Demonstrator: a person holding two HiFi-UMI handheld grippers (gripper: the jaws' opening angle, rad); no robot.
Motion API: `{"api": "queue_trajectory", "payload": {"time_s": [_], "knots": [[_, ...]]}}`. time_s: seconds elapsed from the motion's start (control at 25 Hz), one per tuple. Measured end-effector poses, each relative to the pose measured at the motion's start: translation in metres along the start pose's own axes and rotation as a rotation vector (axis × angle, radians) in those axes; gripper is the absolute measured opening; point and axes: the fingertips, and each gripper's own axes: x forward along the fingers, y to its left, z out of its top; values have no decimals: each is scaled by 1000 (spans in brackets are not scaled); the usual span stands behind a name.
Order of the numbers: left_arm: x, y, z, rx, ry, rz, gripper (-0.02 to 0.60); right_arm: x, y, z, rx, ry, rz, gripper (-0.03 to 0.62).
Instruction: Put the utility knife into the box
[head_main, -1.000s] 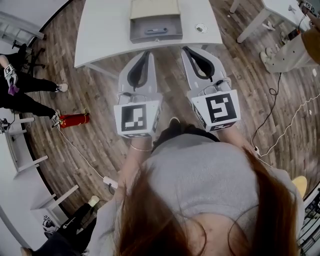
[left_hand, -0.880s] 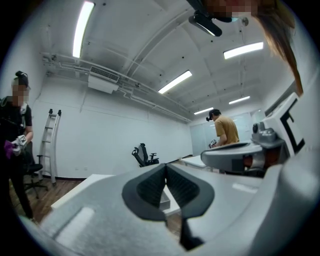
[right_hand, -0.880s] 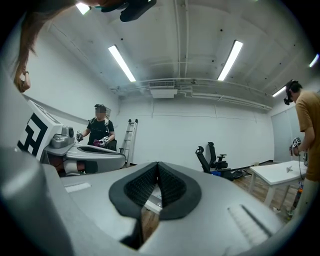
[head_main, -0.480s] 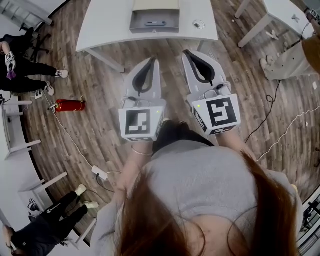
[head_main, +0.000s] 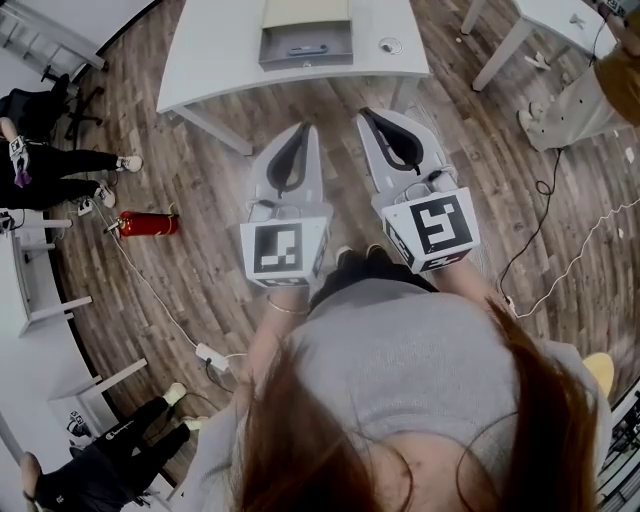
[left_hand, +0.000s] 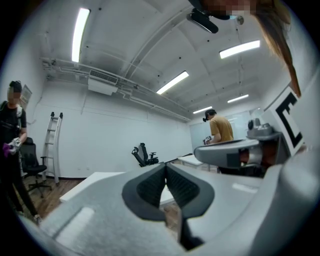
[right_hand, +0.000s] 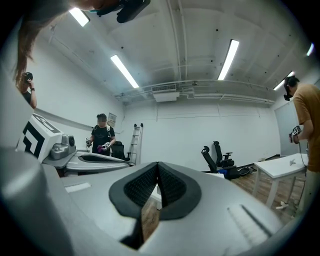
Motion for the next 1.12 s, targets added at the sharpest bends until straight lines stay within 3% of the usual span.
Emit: {"api": "queue_trajectory", "payload": {"time_s": [0.2, 1.12], "knots": [[-6, 2, 0, 3, -5, 3, -6, -2, 8, 0, -47, 11, 7, 3], [-2, 0, 3, 18, -10, -1, -6, 0, 5, -2, -76, 23, -19, 3]]}}
